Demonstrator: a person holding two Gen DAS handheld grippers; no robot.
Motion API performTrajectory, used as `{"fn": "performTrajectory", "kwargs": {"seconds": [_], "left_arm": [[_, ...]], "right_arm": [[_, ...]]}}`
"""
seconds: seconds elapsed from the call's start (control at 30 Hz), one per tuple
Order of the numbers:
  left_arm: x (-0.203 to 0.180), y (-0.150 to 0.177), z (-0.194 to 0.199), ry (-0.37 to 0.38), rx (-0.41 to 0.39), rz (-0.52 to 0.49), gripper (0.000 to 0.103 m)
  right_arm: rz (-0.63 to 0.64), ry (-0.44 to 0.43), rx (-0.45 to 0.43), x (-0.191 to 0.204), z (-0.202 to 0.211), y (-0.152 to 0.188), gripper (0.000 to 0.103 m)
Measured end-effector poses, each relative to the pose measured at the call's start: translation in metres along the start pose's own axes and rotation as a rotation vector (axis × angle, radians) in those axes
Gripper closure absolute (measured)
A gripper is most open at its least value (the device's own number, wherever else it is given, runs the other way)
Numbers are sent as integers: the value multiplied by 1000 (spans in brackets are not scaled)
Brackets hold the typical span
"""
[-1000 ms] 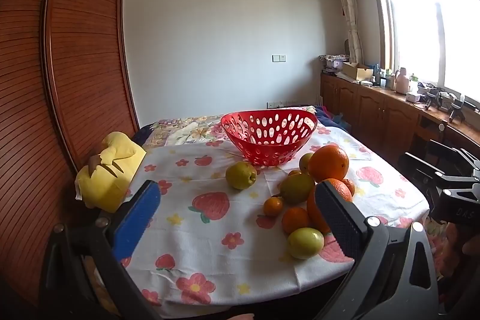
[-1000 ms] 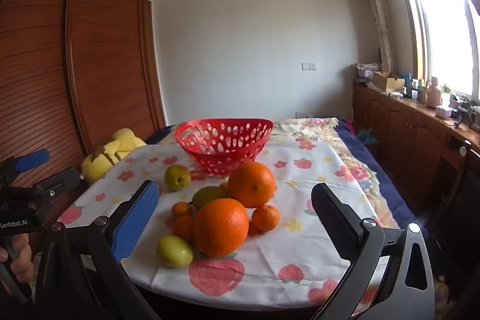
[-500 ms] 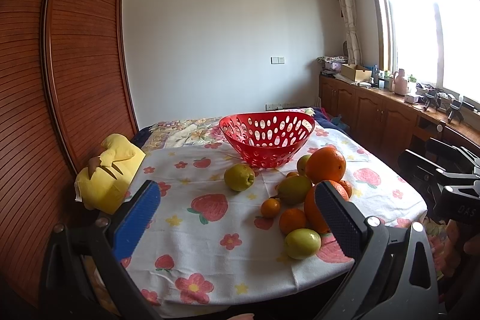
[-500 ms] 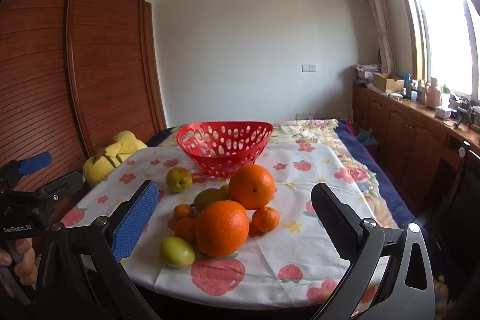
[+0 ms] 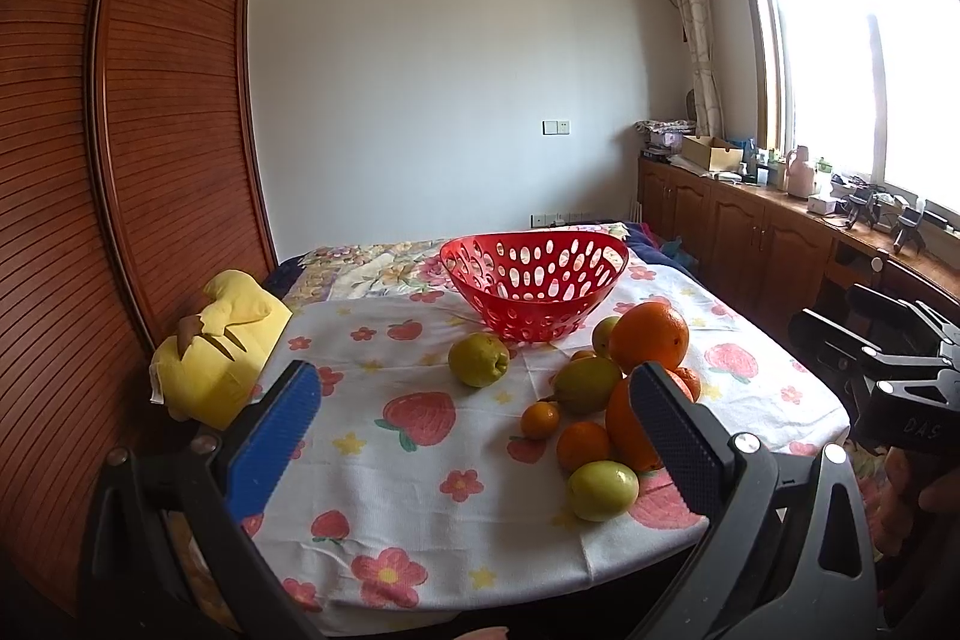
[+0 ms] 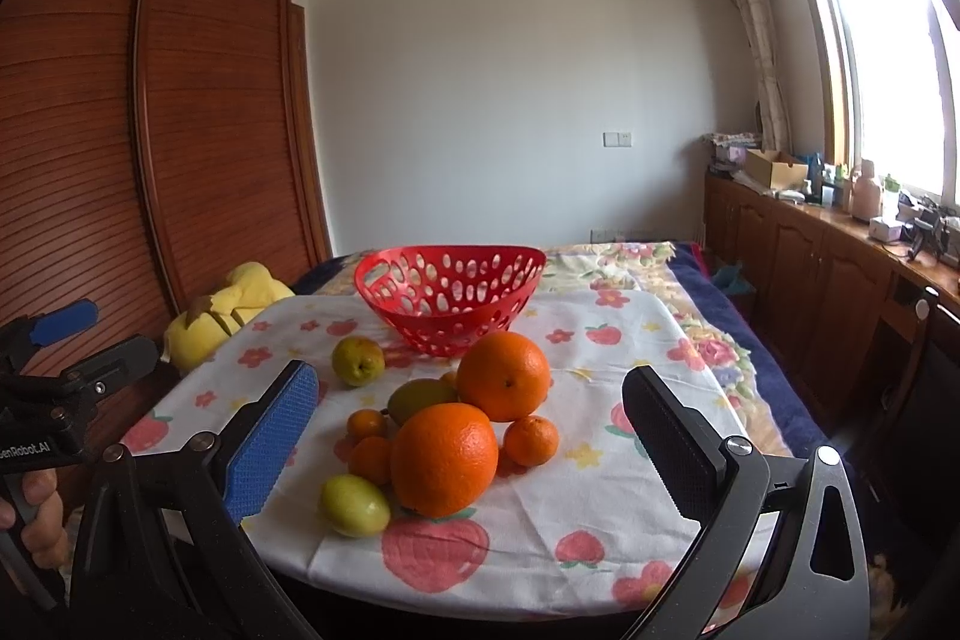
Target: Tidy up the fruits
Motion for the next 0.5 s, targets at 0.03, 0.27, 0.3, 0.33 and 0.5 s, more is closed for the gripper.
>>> {"fn": "performTrajectory", "kwargs": {"seconds": [0.03,0.27,0.3,0.33,0.5], "left_arm": [[0,0,0,1,0,0,0],[0,0,1,1,1,-1,0],[0,0,2,1,1,-2,0],[0,0,2,1,1,-2,0],[0,0,2,2,0,-1,0]], "right_arm": [[0,2,0,0,0,0,0],[-1,-1,-1,0,1,0,0],[-1,0,1,0,1,0,0],[-1,0,1,0,1,0,0],[-1,0,1,0,1,0,0]]}}
Point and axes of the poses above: each gripper's, at about its wrist camera, not at the fingertips, and z roughly against the way its jaws point, x to its left, y to its underside, the point moved 7 cm from there along -z, roughly the way its jaws point, and after that the axes turned 12 degrees about -z, right-handed, at the moved point
